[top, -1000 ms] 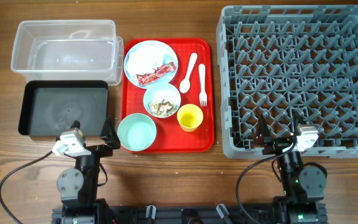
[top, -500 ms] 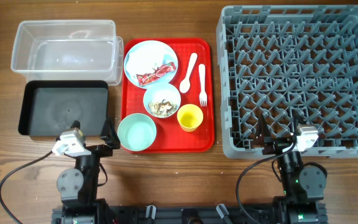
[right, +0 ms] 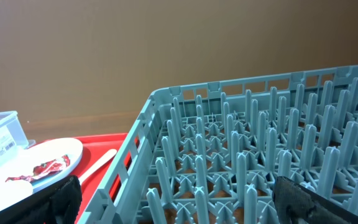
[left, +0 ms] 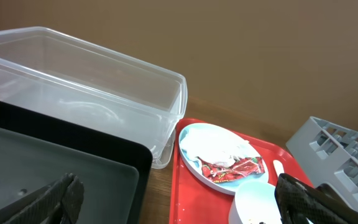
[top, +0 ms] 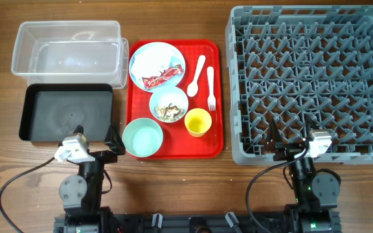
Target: Sort waste into correct bins and load items into the dishwasher rack
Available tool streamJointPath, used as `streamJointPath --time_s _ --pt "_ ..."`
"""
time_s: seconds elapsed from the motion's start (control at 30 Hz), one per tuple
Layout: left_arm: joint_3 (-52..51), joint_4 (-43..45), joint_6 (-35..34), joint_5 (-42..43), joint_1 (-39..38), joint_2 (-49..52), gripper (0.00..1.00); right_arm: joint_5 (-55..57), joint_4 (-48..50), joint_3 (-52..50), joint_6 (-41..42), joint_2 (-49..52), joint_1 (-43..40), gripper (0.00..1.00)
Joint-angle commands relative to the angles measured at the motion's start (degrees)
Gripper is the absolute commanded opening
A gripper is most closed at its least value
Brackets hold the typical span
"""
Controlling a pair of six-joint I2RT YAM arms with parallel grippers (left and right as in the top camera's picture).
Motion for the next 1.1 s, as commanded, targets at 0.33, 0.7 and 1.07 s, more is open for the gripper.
streamJointPath --time_s 0.33,0.7,1.07 --pt "-0.3 -0.2 0.3 -0.3 -0.4 -0.6 1.0 -0.5 0.2 -0.1 -1.0 -0.6 0.0 1.0" --pt "-0.3 -0.2 0.3 -0.3 -0.4 -0.6 1.0 1.4 1.5 -0.1 -1.2 -0.6 0.0 1.0" --pt "0.5 2.3 0.3 3.1 -0.4 -0.6 1.0 1.1 9.3 0.0 -7.0 -0.6 0.0 1.0"
